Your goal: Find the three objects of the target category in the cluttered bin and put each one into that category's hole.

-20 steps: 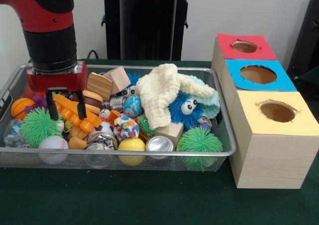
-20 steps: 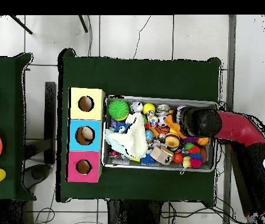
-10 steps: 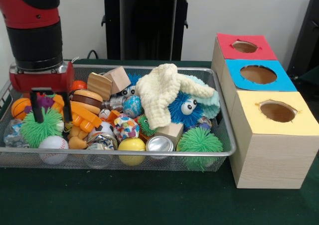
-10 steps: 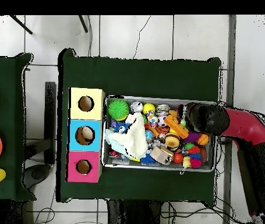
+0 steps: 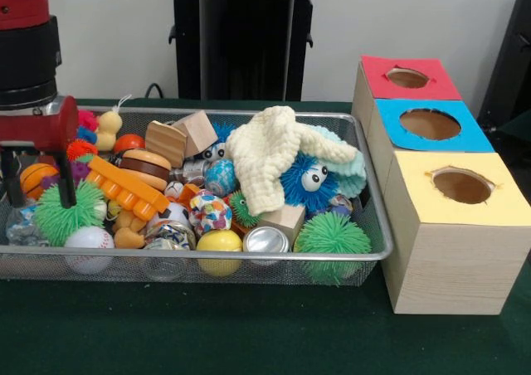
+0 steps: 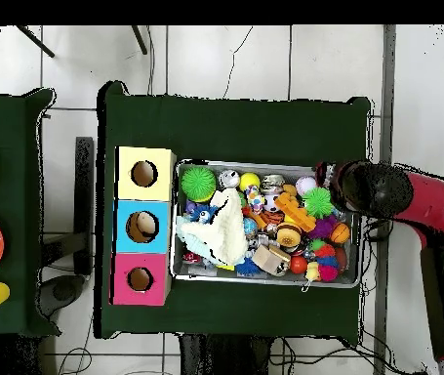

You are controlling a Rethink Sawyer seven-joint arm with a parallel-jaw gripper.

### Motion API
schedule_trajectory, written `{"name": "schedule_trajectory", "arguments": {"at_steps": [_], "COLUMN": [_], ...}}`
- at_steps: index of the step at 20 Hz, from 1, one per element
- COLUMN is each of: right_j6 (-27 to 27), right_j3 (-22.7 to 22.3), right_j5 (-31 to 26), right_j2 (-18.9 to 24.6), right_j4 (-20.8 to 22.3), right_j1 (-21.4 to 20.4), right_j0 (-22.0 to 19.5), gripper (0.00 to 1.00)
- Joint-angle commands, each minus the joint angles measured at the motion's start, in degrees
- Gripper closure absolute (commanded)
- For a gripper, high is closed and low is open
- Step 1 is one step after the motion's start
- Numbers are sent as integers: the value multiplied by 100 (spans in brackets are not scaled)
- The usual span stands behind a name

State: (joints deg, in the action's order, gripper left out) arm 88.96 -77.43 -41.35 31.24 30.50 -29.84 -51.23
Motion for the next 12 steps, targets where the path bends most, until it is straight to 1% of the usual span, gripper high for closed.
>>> {"name": "schedule_trajectory", "arguments": {"at_steps": [1, 3, 4, 5, 9, 11, 12], "right_j6": [-1860, -1850, -1798, -1818, -1623, -1698, -1637], "right_j3": [356, 360, 429, 454, 380, 397, 444], "right_j5": [-841, -851, -1060, -1102, -1273, -1249, -1125], "right_j2": [414, 446, 389, 398, 331, 341, 331], "right_j4": [207, 179, 151, 152, 96, 170, 221], "right_j1": [150, 220, 223, 229, 247, 385, 483], "right_j0": [22, 25, 98, 112, 160, 166, 200], "gripper": [0, 0, 0, 0, 0, 0, 0]}}
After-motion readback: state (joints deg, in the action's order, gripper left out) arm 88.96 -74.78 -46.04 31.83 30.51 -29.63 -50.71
